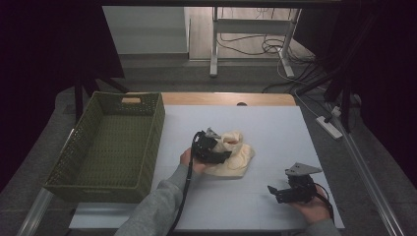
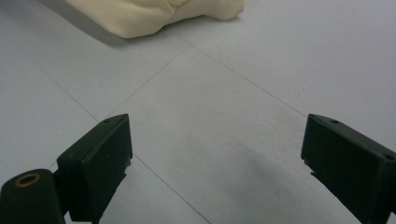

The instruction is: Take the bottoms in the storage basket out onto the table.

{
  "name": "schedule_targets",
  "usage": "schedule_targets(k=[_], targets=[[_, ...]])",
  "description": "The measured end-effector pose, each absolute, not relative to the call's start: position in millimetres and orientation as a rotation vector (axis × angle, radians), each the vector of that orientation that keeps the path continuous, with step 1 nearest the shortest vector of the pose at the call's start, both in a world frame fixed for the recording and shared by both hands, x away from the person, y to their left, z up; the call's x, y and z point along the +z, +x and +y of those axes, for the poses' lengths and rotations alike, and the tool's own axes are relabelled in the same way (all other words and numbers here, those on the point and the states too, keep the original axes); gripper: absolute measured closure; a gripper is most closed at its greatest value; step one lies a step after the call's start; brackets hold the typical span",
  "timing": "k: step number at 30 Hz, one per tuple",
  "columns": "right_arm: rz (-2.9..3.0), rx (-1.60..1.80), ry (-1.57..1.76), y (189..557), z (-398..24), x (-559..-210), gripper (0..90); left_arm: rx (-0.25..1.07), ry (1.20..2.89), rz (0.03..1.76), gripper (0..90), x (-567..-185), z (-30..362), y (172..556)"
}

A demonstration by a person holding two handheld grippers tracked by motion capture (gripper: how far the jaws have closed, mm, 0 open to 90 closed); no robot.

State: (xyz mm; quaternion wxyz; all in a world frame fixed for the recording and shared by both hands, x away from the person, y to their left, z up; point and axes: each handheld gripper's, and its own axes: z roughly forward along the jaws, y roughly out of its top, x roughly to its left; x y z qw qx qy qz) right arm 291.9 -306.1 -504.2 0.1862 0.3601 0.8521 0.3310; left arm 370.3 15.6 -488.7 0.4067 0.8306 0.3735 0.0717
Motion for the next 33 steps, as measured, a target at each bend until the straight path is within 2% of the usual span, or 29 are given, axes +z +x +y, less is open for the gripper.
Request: schedule_targets(k=[8,33], targets=[[2.4,0.933,1.014,292,-306,-504,9.1,0.242,2.044,0.923,14.1,-475,18,360],[2.392,0.942,1.003,292,-305,-503,9.1,0.305,1.967,0.932,10.1,-428,95,307]])
